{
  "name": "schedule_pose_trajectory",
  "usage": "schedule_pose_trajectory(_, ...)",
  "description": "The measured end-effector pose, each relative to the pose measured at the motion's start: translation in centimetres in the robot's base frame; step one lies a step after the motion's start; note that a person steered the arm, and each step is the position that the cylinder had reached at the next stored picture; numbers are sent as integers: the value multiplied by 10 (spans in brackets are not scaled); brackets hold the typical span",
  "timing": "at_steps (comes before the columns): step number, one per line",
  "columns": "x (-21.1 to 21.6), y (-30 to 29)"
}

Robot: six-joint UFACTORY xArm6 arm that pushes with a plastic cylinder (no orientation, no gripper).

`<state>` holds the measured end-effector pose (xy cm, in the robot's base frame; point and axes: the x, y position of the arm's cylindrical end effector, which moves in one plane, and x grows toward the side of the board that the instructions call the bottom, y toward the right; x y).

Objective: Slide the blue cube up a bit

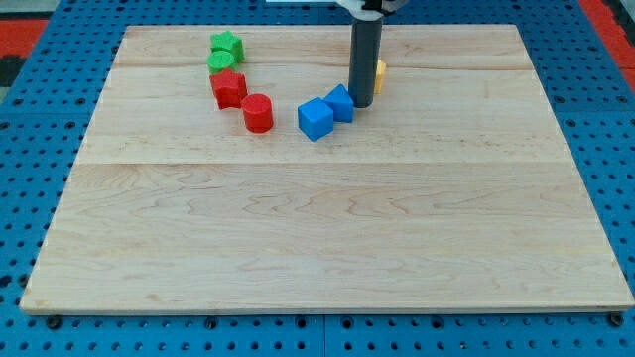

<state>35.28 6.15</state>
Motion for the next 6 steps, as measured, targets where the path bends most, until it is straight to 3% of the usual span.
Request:
schedule_pose_trajectory(1, 48, 28)
schedule_pose_trajectory(2, 55, -26)
schedule_pose_trajectory(5, 43, -71)
schedule_pose_trajectory(6, 71, -70)
